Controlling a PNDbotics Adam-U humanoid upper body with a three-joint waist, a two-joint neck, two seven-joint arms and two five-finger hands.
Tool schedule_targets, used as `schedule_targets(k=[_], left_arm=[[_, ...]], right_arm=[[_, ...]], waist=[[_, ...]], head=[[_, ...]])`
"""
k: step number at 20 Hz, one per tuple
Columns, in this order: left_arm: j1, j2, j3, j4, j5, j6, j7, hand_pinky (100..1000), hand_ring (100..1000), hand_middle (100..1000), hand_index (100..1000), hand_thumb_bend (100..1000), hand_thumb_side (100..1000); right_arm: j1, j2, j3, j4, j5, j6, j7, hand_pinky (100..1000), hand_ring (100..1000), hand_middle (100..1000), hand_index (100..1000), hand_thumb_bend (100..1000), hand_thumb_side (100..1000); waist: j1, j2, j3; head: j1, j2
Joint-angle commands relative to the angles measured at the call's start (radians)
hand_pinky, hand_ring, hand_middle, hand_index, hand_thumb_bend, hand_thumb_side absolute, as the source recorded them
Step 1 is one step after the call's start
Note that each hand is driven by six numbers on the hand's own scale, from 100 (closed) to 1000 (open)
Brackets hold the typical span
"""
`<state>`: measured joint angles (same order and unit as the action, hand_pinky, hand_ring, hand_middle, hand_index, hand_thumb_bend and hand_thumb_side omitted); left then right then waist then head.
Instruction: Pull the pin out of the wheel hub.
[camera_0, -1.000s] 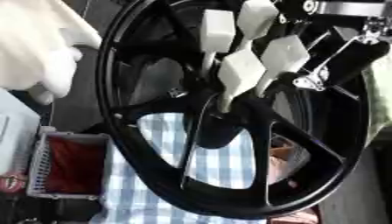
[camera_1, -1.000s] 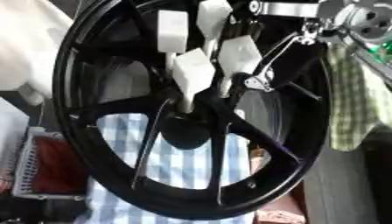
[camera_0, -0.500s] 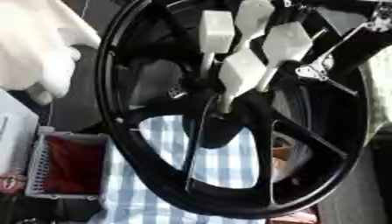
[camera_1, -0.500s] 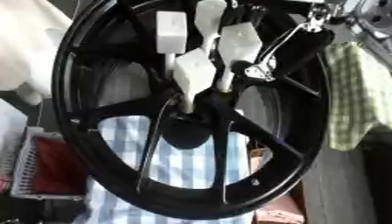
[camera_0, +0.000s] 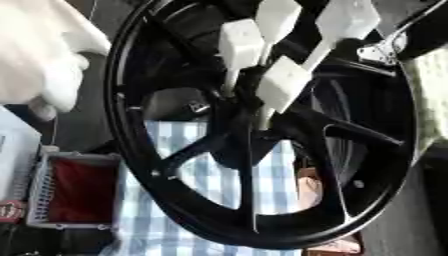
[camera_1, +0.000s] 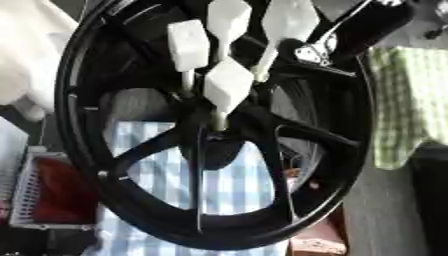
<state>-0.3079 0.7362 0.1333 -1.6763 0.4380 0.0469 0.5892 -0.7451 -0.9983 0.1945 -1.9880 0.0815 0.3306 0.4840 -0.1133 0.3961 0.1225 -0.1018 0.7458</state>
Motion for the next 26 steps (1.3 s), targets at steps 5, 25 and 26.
schedule_targets(k=[5, 25, 26], left_arm=[[0.006, 0.028, 0.02, -0.02, -0.001, -0.004, 0.007, 736, 844, 846, 813, 657, 721], [0.022, 0.031, 0.03, -0.023, 0.002, -0.01, 0.019, 733, 844, 848, 813, 654, 716], [0.022, 0.031, 0.029, -0.023, 0.002, -0.01, 0.018, 733, 844, 848, 813, 655, 716]], right_arm=[[0.042, -0.053, -0.141, 0.014, -0.006, 0.089, -0.072, 717, 595, 439, 521, 100, 100], [0.187, -0.033, -0.336, 0.594, 0.337, 0.061, -0.207, 826, 833, 804, 785, 501, 191], [0.191, -0.03, -0.337, 0.594, 0.348, 0.045, -0.183, 844, 870, 850, 811, 526, 210]], waist=[[0.02, -0.019, -0.007], [0.058, -0.039, -0.018], [0.06, -0.04, -0.018]], head=[[0.02, -0.015], [0.056, -0.023], [0.055, -0.025]])
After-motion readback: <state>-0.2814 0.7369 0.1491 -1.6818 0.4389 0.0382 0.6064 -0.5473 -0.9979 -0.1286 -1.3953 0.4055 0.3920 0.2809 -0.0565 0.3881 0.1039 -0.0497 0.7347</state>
